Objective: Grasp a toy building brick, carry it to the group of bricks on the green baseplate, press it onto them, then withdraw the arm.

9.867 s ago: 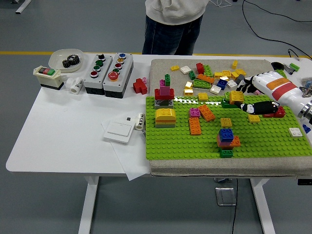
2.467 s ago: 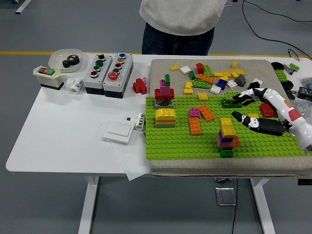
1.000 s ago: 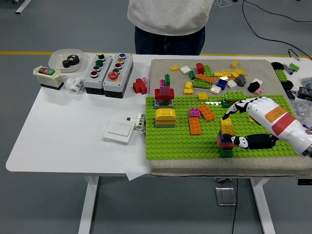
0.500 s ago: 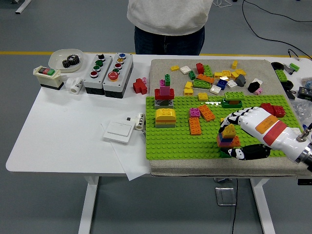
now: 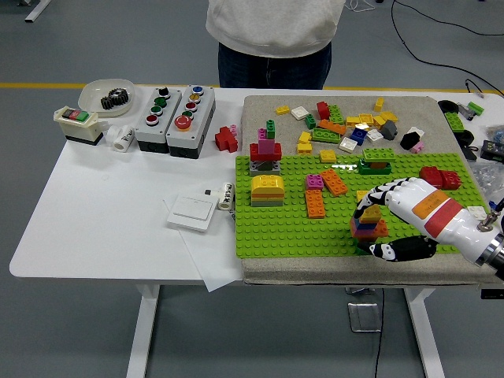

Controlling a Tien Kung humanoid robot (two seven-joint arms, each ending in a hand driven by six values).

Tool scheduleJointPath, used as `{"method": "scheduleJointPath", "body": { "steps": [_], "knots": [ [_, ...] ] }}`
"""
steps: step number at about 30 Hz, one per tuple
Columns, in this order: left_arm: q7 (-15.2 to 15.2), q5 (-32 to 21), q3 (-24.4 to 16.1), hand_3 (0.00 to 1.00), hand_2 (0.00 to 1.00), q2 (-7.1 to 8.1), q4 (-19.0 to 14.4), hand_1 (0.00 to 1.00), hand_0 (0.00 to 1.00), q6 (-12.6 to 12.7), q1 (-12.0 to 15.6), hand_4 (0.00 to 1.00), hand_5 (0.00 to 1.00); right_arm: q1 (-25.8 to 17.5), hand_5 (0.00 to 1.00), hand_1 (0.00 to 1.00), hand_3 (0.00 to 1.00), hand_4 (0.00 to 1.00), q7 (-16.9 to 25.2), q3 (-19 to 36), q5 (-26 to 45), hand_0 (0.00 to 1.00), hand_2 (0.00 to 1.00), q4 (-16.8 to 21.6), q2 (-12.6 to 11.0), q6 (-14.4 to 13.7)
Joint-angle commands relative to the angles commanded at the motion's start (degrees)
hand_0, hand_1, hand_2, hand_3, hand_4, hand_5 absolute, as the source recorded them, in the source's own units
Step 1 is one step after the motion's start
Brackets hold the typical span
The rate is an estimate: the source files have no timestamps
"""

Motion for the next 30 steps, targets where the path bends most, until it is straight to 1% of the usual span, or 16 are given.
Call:
{"method": "scheduleJointPath", "body": {
  "steps": [17, 30],
  "knots": [
    [-0.22, -0.74, 0.37, 0.589, 0.719, -0.04, -0.01, 0.724, 0.739, 0.01, -0.08, 0.639, 0.663, 0.09, 0.447, 0.593, 0.56, 0.834, -0.29, -0.82, -0.25, 0.587, 0.648, -1.05, 0.33, 0.63],
    [-0.34, -0.99, 0.43, 0.588, 0.719, -0.12, 0.04, 0.725, 0.739, 0.11, -0.26, 0.639, 0.664, 0.04, 0.449, 0.592, 0.559, 0.833, -0.57, -1.01, -0.99, 0.579, 0.645, -0.42, -0.03, 1.45]
  ]
}}
